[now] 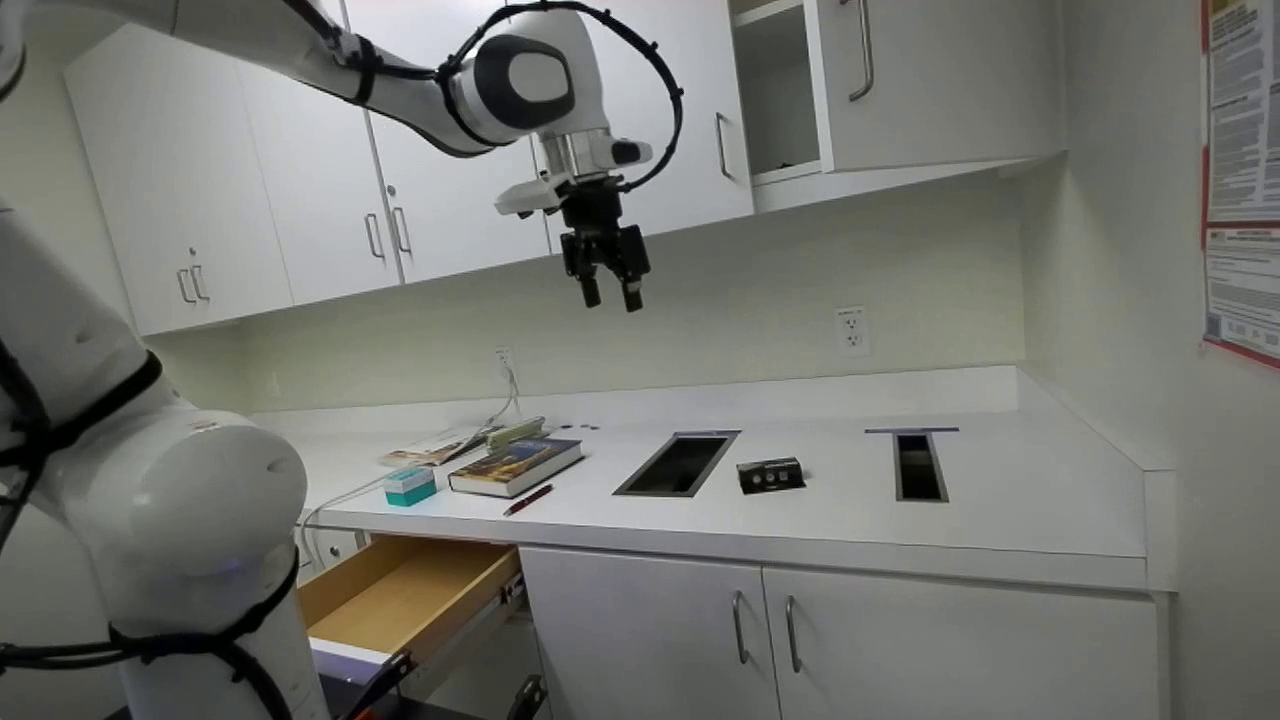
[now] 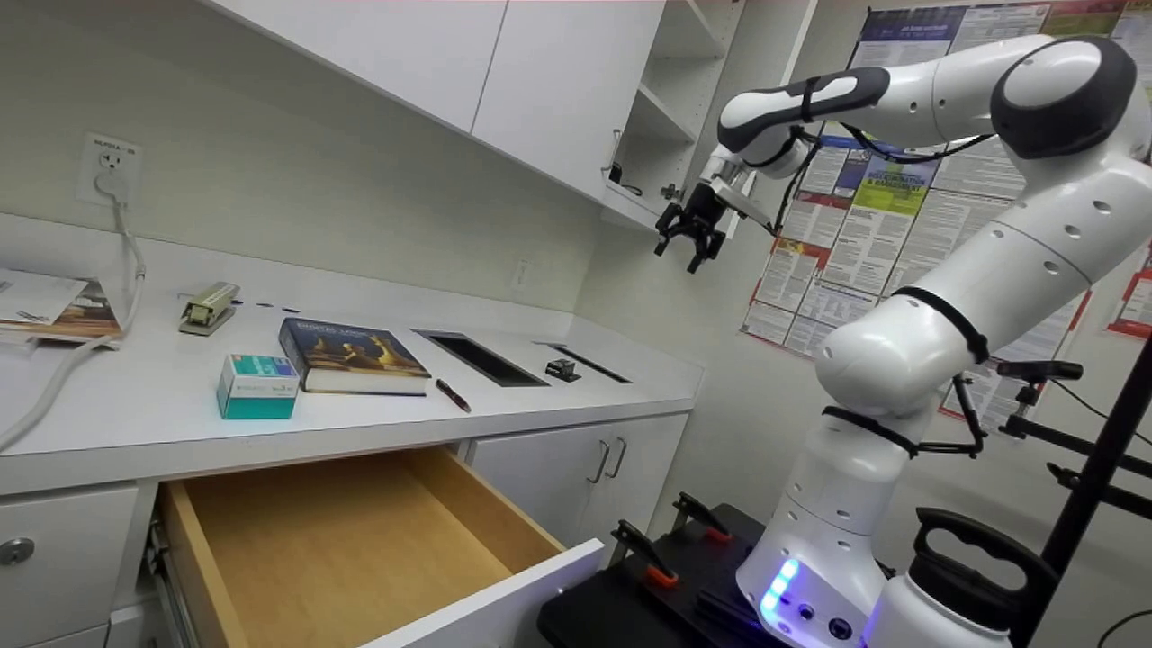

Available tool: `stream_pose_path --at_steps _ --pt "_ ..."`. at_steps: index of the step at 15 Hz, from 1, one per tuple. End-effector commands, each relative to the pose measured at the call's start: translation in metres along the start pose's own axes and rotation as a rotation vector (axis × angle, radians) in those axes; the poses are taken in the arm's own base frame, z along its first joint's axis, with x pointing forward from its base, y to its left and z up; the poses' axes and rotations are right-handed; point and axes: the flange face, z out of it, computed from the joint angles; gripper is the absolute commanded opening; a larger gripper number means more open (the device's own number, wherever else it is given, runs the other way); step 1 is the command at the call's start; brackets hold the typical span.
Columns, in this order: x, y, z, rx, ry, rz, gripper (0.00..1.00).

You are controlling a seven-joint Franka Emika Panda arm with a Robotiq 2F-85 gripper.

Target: Open the rightmost cabinet door of the lower cabinet

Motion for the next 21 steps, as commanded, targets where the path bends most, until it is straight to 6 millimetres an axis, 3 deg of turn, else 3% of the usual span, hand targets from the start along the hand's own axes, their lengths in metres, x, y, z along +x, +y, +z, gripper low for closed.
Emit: stream_pose_path --at_steps 1,4,5,8,12,14,18,21 --pt "0.020 0.053 0.037 0.014 -0.024 0.201 1.00" --pt "0.025 0.088 0.079 0.027 -0.049 0.364 1.00" --pt "0.021 0.080 0.058 0.018 -0.043 0.270 1.00" --pt "0.025 0.092 0.084 0.010 -0.068 0.329 1.00" --pt "0.037 0.096 0.081 0.020 -0.054 0.408 1.00" --pt "0.045 0.116 0.086 0.052 -0.072 0.522 1.00" --pt "0.050 0.178 0.110 0.119 -0.090 0.734 1.00" --pt "0.043 0.226 0.142 0.206 -0.124 0.898 1.00"
